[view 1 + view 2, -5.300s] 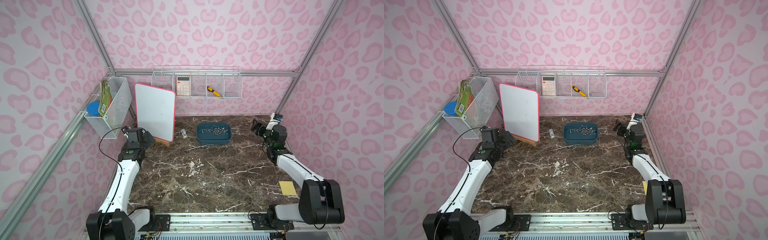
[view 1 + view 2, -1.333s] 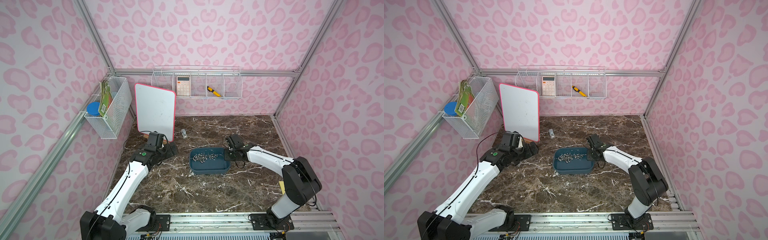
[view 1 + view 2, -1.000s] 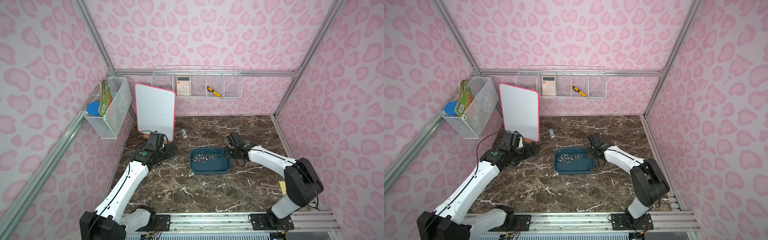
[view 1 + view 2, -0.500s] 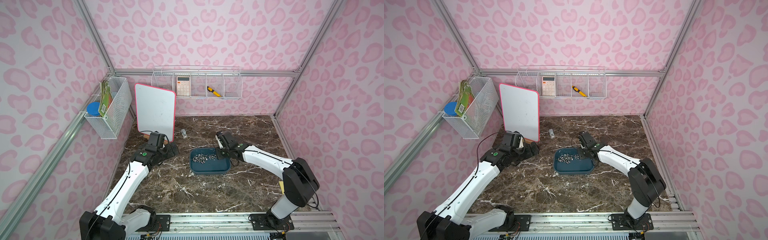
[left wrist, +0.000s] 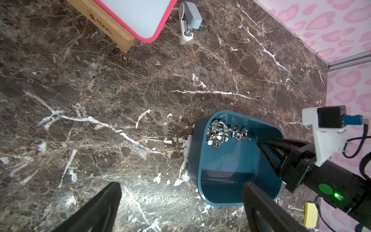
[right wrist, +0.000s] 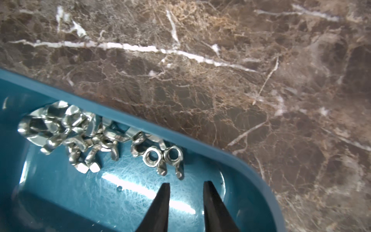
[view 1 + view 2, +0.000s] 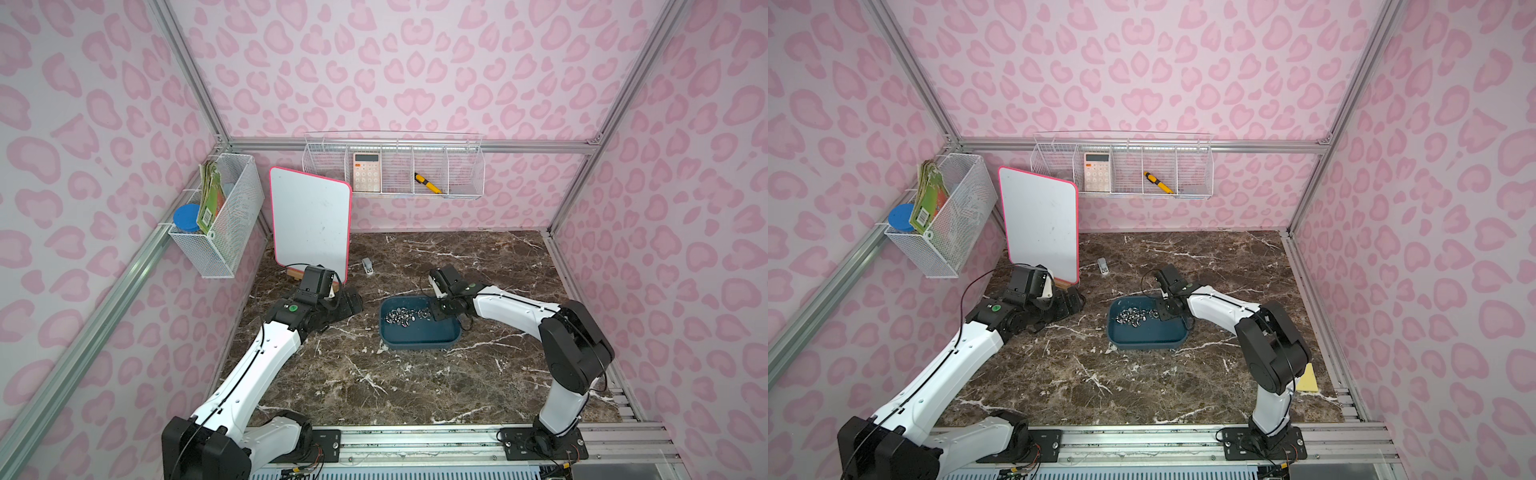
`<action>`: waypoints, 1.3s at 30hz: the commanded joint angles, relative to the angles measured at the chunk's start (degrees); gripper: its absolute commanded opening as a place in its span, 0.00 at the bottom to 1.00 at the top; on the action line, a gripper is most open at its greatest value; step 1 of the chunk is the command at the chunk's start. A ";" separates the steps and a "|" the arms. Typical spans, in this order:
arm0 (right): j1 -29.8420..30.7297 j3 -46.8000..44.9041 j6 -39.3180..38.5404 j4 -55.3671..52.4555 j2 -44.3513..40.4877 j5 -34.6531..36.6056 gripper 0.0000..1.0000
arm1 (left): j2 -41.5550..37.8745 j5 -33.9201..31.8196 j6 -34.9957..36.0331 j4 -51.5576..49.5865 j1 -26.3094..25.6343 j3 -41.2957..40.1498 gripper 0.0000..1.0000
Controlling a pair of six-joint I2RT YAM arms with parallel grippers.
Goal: Take out the wing nut from the storage box
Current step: Place the storage box at the center of the board, then pick up the wing nut from the storage box.
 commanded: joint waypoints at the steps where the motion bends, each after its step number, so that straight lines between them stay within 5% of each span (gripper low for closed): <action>1: 0.04 1.10 -1.28 -0.95 0.99 -1.34 0.31 | 0.46 0.09 0.66 0.65 0.01 0.19 0.99; 23: 0.69 4.61 -2.44 -2.31 6.87 -0.50 0.28 | 1.40 -0.36 1.19 0.72 -0.07 0.70 0.99; 39: 1.77 5.32 -1.51 -4.50 3.46 0.82 0.00 | 0.28 -0.10 1.10 0.59 -0.07 0.28 0.99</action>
